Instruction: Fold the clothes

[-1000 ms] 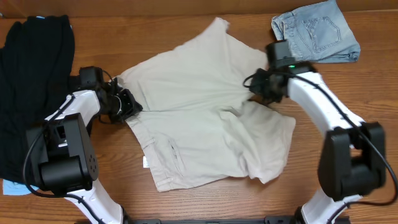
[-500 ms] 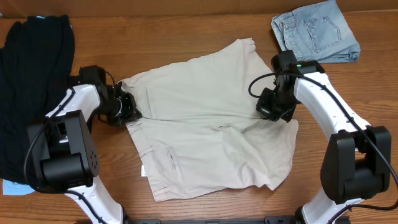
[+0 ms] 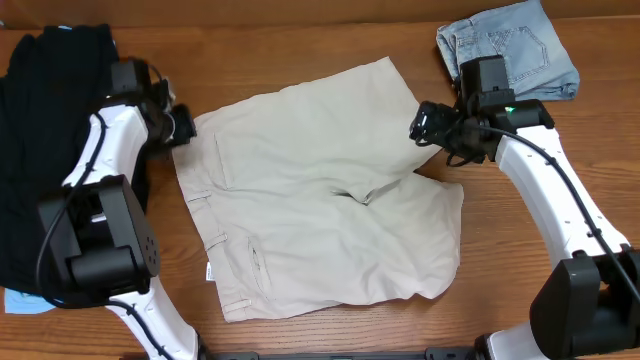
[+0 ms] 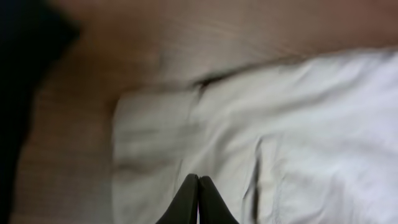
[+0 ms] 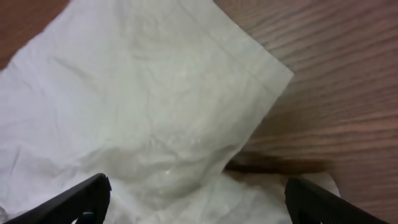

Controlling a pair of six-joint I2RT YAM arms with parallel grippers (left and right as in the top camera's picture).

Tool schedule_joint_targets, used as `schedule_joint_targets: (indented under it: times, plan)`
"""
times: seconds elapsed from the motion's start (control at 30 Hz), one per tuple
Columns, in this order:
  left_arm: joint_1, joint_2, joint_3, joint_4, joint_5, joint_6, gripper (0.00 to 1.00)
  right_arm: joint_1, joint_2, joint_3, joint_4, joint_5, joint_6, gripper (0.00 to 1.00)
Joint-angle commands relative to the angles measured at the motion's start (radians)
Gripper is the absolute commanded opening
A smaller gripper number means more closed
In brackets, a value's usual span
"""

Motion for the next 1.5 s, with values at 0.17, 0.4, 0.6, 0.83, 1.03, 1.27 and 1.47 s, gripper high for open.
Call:
schedule_joint_targets:
  times: [0.17, 0.4, 0.6, 0.83, 1.03, 1.27, 1.47]
  plan:
    - [-0.087, 0.011, 0.021, -0.040, -0.049, 0.018, 0.04, 0.000, -0.014, 0.023, 0.089, -0.017, -0.066, 0.94]
    - [-0.097, 0.011, 0.020, -0.190, -0.072, -0.012, 0.04, 0.000, -0.014, 0.022, 0.081, -0.017, -0.072, 0.94]
    - [-0.098, 0.011, -0.005, -0.230, -0.130, -0.008, 0.04, 0.000, -0.014, 0.021, 0.067, -0.017, -0.072, 0.94]
    - [-0.097, 0.011, -0.055, -0.150, -0.198, 0.002, 0.04, 0.000, -0.014, 0.021, 0.013, -0.010, -0.072, 0.94]
    - [-0.096, 0.011, -0.098, -0.054, -0.198, 0.009, 0.04, 0.000, -0.014, 0.021, -0.012, -0.006, -0.072, 0.94]
    - [-0.097, 0.029, -0.106, 0.013, -0.197, 0.027, 0.04, 0.000, -0.014, 0.021, -0.024, -0.006, -0.072, 0.95]
    - [-0.097, 0.109, -0.106, 0.030, -0.191, 0.027, 0.04, 0.000, -0.014, 0.021, -0.029, -0.006, -0.072, 0.95]
